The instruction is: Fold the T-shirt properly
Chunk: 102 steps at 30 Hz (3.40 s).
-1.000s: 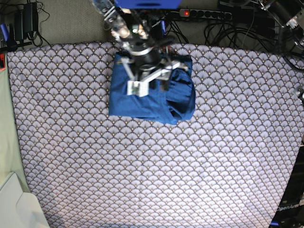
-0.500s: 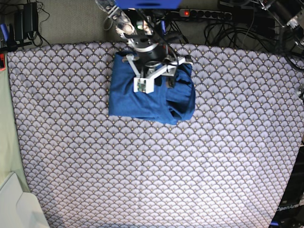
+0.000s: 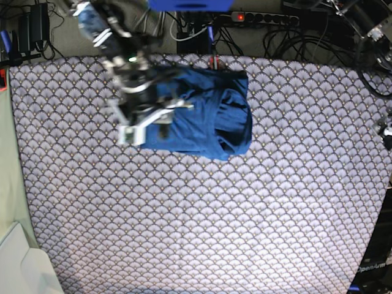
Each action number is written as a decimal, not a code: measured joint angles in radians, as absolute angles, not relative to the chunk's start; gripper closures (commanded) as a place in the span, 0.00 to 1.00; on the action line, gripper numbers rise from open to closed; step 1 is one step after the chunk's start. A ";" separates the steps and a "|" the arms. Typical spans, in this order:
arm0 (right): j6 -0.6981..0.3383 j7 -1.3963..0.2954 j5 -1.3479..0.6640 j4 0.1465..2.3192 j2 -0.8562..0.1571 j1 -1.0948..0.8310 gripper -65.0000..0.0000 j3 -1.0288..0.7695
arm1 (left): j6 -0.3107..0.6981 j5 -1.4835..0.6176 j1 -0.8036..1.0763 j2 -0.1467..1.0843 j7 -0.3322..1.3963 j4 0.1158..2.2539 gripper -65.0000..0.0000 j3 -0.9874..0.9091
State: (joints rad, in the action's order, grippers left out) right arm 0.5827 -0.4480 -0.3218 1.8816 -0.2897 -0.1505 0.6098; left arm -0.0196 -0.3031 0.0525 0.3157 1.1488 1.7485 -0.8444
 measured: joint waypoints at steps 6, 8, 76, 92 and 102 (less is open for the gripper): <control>0.582 -0.444 -0.329 1.905 -0.324 -0.152 0.76 0.534 | -0.019 -0.338 0.052 0.321 1.148 1.738 0.00 -0.717; 0.582 -0.439 -0.329 1.905 -0.319 -0.173 0.82 0.527 | -0.019 -0.337 0.051 0.321 1.151 1.724 0.00 -0.647; 0.578 -0.448 -0.336 1.900 -0.372 -0.166 0.64 0.381 | 0.109 -0.531 -0.012 0.031 1.064 1.479 0.32 0.076; 0.578 -0.448 -0.336 1.900 -0.371 -0.167 0.64 0.381 | 0.101 -0.448 -0.043 0.046 1.132 1.472 1.00 0.083; 0.578 -0.448 -0.335 1.900 -0.367 -0.176 0.64 0.250 | 0.098 -0.134 -0.137 0.050 1.180 1.478 1.00 0.362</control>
